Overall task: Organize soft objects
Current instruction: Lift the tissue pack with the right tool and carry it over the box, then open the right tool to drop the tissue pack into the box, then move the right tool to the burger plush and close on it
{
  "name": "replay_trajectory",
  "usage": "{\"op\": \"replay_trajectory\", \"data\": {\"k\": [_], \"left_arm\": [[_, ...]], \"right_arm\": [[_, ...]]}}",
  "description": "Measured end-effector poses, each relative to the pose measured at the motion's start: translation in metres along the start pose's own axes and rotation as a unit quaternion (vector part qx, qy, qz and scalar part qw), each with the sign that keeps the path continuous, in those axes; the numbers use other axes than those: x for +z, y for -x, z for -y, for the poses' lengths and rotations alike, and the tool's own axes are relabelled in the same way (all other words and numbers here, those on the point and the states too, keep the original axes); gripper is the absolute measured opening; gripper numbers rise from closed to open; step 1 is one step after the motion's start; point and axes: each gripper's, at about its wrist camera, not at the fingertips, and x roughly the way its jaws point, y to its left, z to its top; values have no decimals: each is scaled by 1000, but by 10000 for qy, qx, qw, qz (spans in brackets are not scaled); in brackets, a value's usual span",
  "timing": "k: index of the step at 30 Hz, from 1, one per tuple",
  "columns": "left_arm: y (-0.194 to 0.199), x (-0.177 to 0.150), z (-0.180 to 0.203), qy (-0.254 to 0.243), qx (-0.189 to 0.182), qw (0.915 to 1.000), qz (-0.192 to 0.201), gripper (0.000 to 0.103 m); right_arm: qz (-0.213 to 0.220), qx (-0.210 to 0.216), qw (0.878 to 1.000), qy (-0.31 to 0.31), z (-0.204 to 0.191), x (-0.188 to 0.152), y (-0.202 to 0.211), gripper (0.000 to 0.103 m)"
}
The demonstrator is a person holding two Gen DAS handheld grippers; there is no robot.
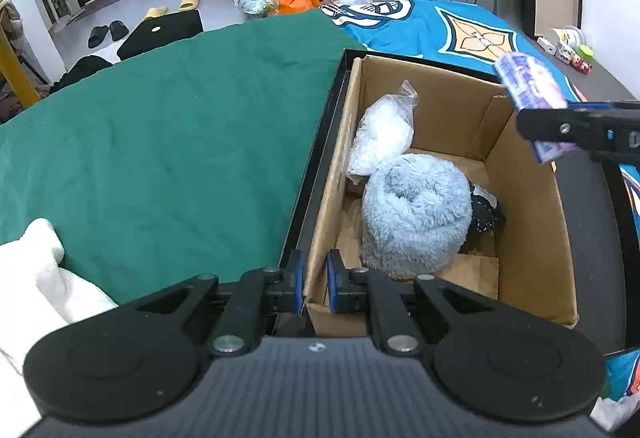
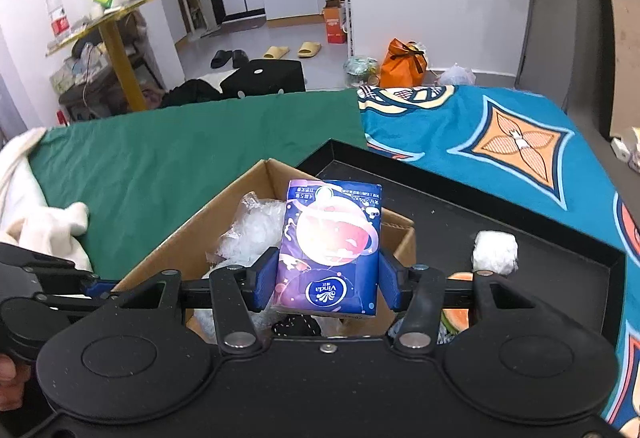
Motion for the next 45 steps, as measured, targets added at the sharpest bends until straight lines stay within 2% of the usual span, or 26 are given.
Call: {"op": "replay_trajectory", "data": {"k": [8, 11, 14, 22, 29, 36, 39, 44, 45], "left_arm": [[-4, -1, -4, 54, -134, 9999, 56, 11], [-5, -1, -7, 102, -204, 9997, 46, 11], [-5, -2, -10, 123, -244, 9996, 39, 11], [-7, -1, -9, 98, -288, 9995, 17, 12], [-7, 0, -7, 67, -220, 9997, -13, 12], [0, 1, 4, -201, 41, 9998, 11, 12], [6, 2, 8, -289, 138, 9994, 111, 15], [9, 6, 10, -258, 242, 9994, 55, 17], [10, 7, 10, -273, 274, 9992, 47, 19]], "right_arm": [[-167, 52, 9996, 202, -12, 4, -19, 51], [-262, -189, 9990, 322, -17, 3, -24, 54], [-277, -264, 9989, 278, -14, 3, -23, 59], [-158, -233, 9995, 127, -11, 2, -7, 63], [-76, -126, 9988, -465, 19, 4, 8, 63], [-73, -139, 9965, -818, 45, -2, 18, 63], [-85, -108, 9949, -998, 56, -6, 20, 63], [-159, -100, 9923, -1222, 73, -14, 20, 63], [-174, -84, 9918, -1263, 76, -15, 20, 63]]}}
